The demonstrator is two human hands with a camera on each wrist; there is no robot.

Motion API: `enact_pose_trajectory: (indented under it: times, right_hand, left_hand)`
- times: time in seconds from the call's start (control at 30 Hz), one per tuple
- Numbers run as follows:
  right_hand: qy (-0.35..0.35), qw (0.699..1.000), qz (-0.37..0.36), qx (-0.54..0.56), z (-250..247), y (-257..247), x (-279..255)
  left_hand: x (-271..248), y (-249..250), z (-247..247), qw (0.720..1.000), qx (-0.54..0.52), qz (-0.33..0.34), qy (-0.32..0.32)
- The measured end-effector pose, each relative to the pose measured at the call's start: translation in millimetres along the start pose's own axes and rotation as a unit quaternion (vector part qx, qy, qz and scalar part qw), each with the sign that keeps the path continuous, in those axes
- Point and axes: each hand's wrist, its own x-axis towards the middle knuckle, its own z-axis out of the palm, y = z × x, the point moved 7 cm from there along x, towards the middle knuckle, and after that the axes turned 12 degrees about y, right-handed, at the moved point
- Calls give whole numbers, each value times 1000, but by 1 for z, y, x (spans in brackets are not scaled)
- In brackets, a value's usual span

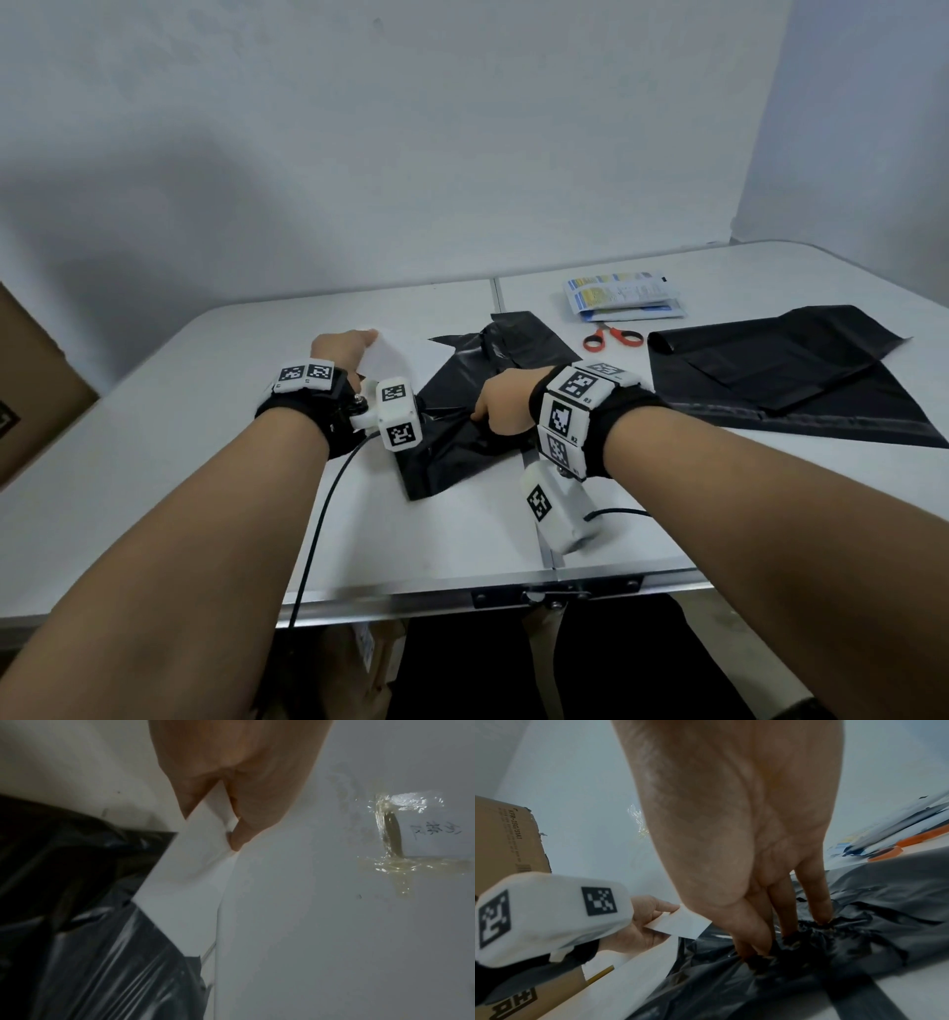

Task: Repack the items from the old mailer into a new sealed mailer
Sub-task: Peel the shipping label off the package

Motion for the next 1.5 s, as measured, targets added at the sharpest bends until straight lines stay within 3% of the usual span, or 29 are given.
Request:
enact_pose_trajectory:
  times: [0.17,0.3,0.4,0.57,0.73,0.83,0.97,1.2,1.33,1.5]
  right_hand:
    - [2,1000,11,22,2,4,2]
    - [16,999,15,38,-3,0,7]
    - [73,992,45,89,-15,-1,14]
    - [196,962,89,170,-41,2,25]
    - [219,944,80,234,-57,-16,42]
    - [222,937,86,257,-60,-24,52]
    - [225,927,100,284,-58,-26,58]
    - [211,919,106,315,-48,-25,62]
    - [206,913,107,335,-40,-25,63]
    - [223,905,124,340,-39,-12,56]
  left_hand:
    - [11,18,-17,997,25,71,16]
    - [27,32,-55,986,14,119,112]
    - [27,39,-67,972,5,184,145]
    - [22,52,-96,929,132,295,178]
    - [34,55,-135,896,211,327,212]
    - [51,46,-148,878,300,313,204]
    - [66,13,-134,864,443,217,100]
    - [67,4,-128,835,521,162,69]
    - [54,8,-120,825,539,164,53]
    - [41,5,-103,790,596,146,4]
